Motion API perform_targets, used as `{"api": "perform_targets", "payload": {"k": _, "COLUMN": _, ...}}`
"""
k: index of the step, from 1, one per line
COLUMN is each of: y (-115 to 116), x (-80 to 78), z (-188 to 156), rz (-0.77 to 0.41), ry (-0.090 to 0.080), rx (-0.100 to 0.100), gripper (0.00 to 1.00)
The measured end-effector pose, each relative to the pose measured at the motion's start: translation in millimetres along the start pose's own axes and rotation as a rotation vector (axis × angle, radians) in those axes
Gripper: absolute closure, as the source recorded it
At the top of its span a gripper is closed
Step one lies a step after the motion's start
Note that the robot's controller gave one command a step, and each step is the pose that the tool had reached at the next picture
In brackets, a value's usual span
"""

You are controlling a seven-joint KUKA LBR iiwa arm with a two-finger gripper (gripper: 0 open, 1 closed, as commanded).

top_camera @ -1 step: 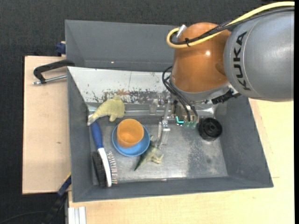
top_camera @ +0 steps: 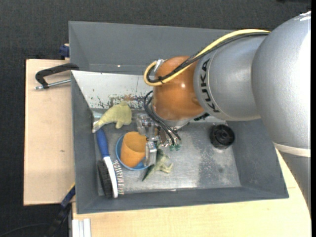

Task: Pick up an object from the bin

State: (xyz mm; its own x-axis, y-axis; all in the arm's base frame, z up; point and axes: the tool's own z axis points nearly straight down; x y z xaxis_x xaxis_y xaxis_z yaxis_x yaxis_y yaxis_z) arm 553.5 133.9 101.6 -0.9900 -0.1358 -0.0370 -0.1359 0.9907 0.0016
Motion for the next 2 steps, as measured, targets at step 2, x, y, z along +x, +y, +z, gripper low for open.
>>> {"api": "perform_targets", "payload": {"k": 2, "y": -13, "x": -3.3, "z": -116, "rz": -0.006, "ry": 0.021, "rx": 0.0, "gripper": 1.0}}
